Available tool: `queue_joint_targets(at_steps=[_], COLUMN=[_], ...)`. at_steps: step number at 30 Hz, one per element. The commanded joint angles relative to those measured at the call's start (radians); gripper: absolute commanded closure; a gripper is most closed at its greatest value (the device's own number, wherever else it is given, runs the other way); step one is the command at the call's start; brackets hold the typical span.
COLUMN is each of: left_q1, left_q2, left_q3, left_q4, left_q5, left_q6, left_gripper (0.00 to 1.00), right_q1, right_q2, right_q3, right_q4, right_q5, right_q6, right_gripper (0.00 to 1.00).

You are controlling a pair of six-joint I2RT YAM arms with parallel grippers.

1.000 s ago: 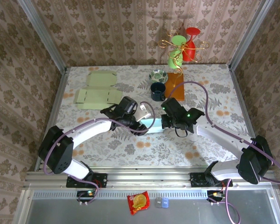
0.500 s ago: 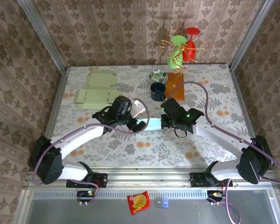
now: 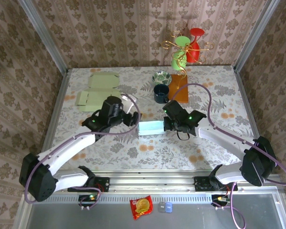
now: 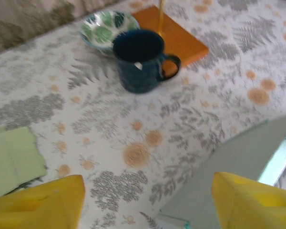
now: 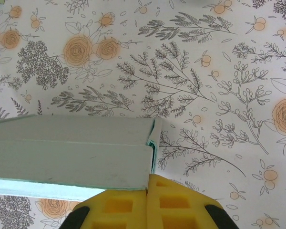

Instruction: Fold the paper box

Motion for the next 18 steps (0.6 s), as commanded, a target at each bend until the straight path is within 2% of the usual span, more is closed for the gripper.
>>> queue_joint_targets(at_steps=[1, 5, 7, 10, 11, 13, 18], left_q1=[0.042, 0.060, 0.062, 0.065, 0.065, 0.064, 0.056], left_q2=[-0.003, 0.063, 0.073, 0.088, 0.096, 0.111, 0.156], left_q3=[0.104, 0.222, 0.244, 0.255, 0.255, 0.249, 0.262], left_q4=[-0.163, -0.444, -0.510, -0.558, -0.568, -0.570, -0.574], left_q5=[0.061, 0.089, 0.111, 0.176, 0.192, 0.231, 0.240], left_q6=[-0.072, -0.042, -0.038, -0.041, -0.040, -0.028, -0.016], left_gripper=[0.45, 0.43, 0.45, 0.58, 0.59, 0.58, 0.55], right_q1=[0.010, 0.013, 0.014, 0.020, 0.022, 0.025, 0.028], right_q2=[0.016, 0.055, 0.063, 0.074, 0.074, 0.078, 0.089], right_q3=[0.004, 0.020, 0.023, 0.028, 0.029, 0.032, 0.052], right_q4=[-0.002, -0.005, -0.007, -0.014, -0.012, -0.008, -0.017], right_q5=[0.032, 0.044, 0.053, 0.071, 0.073, 0.075, 0.080], right_q6=[0.028, 0.031, 0.034, 0.042, 0.043, 0.043, 0.037], right_gripper=[1.00, 1.00, 1.00, 1.00, 1.00, 1.00, 1.00])
